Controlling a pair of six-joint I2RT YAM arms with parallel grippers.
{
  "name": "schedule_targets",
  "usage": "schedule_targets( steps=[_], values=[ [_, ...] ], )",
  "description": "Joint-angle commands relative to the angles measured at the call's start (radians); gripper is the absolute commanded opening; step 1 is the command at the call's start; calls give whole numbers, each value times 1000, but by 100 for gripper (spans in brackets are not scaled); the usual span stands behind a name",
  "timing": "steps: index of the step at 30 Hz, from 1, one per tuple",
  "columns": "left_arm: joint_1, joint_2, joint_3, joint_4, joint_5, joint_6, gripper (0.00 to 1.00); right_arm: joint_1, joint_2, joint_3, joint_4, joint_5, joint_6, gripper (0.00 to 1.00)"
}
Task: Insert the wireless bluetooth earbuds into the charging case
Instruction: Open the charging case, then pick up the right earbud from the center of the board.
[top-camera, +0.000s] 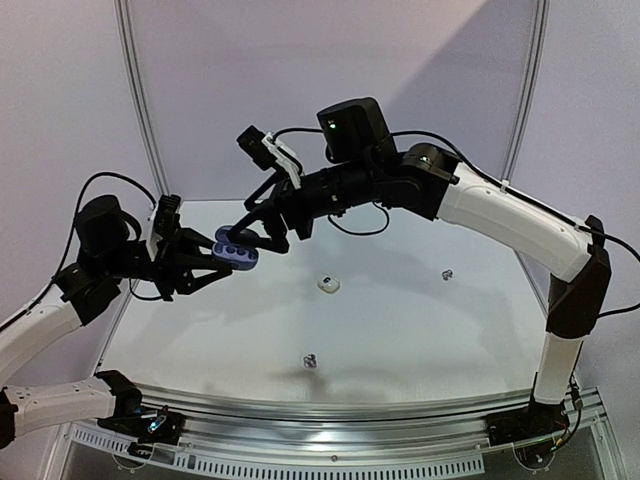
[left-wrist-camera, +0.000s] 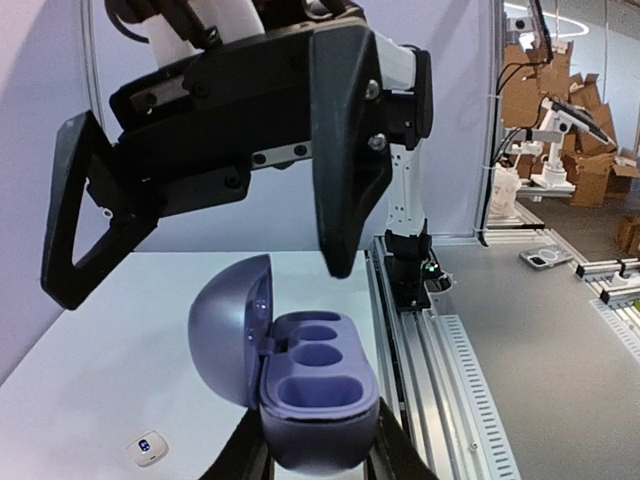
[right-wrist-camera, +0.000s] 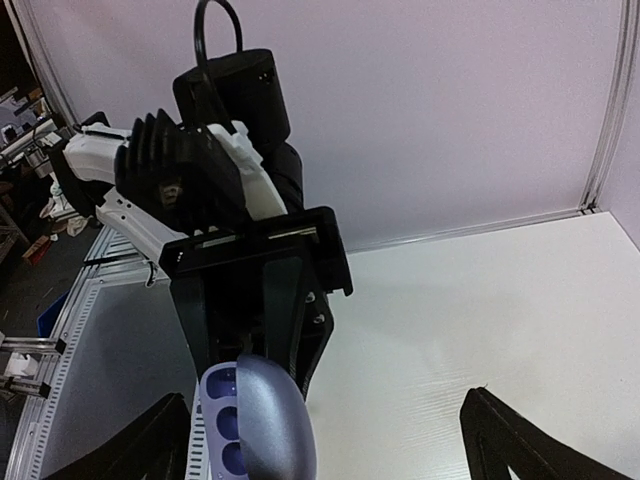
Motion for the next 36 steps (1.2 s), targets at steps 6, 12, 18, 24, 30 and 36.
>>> schedule_targets(
  steps=[6, 12, 18, 24, 30, 36],
  values=[
    [4, 1, -29, 69, -27, -141, 0, -41, -61, -15, 134, -21, 95, 99],
    [7, -20, -82, 125, -96, -215, 0, -242, -223, -258, 169, 143, 299, 99],
    [7, -18, -92, 146, -118, -231, 0, -570, -365, -552, 137, 167, 520, 99],
    [12, 21, -91, 187, -151, -248, 0, -654, -353, -520, -195, 579, 311, 95],
    [15, 96, -4, 95, -184, -165, 0, -722, -108, -321, -464, 642, 182, 72],
    [15, 188, 53, 144, -202, -173, 0, -765, 126, -134, -563, 698, 83, 63]
  ],
)
